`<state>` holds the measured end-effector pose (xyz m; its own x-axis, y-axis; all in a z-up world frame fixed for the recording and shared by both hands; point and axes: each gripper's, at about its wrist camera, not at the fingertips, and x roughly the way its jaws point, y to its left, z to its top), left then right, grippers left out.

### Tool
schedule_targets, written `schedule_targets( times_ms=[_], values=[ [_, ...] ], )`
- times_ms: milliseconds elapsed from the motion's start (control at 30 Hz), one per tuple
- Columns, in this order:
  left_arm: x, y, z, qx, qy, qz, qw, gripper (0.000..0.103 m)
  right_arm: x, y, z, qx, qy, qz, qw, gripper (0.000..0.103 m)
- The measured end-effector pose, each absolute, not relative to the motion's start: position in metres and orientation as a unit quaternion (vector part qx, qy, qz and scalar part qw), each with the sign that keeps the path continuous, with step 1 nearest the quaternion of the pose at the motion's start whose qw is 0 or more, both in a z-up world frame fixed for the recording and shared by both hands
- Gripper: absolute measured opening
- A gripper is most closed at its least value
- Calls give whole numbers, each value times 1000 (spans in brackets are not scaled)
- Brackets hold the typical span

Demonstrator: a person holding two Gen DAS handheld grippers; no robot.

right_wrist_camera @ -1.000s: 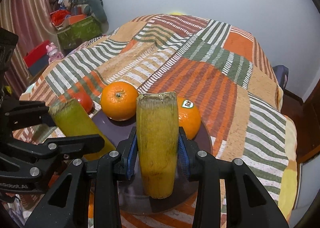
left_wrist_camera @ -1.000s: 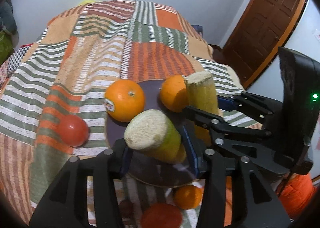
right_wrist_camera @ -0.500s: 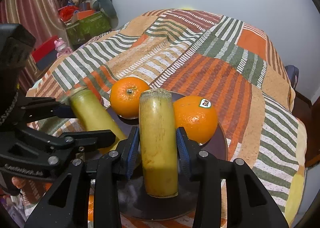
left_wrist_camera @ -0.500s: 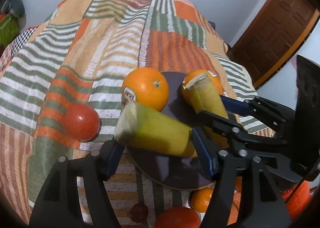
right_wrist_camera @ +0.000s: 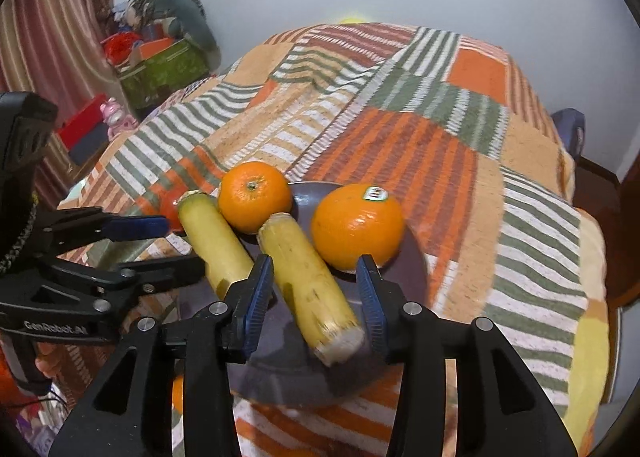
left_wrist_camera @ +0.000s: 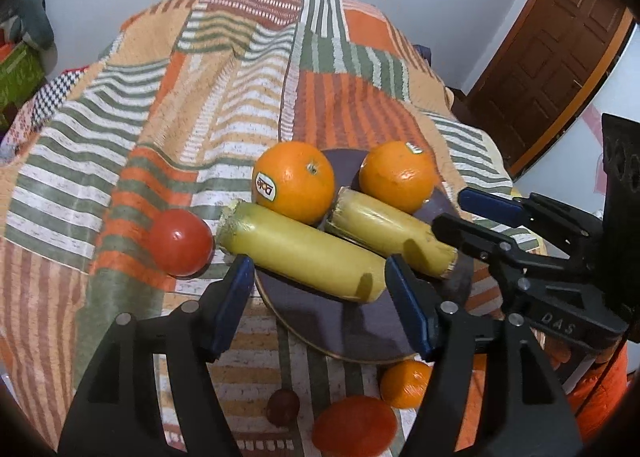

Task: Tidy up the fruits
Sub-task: 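Lay both corn cobs on the purple plate and open both tools, then move the right tool to a tangerine while the left tool approaches the large red tomato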

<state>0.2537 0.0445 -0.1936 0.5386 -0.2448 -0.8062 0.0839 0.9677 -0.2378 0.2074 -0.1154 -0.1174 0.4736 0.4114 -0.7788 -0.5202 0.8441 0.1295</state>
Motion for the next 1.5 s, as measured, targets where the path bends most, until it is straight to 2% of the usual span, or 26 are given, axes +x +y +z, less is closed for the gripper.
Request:
schedule_targets(
  times_ms=[133,300,400,500,600,867,1100,1233,1367,1500],
  values=[
    [238,42,-177,-67,453,-89,885,68,198,-127,-106,-53,429,255,865,42],
    [213,40,-156,-47,427,-85,899,77,178,-141,-91,-52,410,237,879,62],
    [196,40,-146,-36,415,-80,905,81,162,-148,-81,-53,394,227,889,69],
    [181,40,-141,-37,410,-76,908,88,150,-154,-74,-50,383,218,896,83],
    [169,40,-142,-36,411,-72,908,91,135,-159,-70,-48,369,210,904,84],
    [142,33,-169,-40,447,-77,890,93,105,-167,-83,-51,381,212,898,84],
    [135,26,-197,-64,481,-84,870,93,94,-172,-107,-47,419,219,880,61],
    [134,23,-205,-66,485,-80,869,93,94,-172,-123,-38,444,224,867,55],
    [139,22,-212,-69,493,-81,864,82,95,-168,-134,-33,458,233,857,48],
    [146,21,-219,-75,502,-86,857,82,98,-164,-144,-29,472,241,848,44]
  ],
)
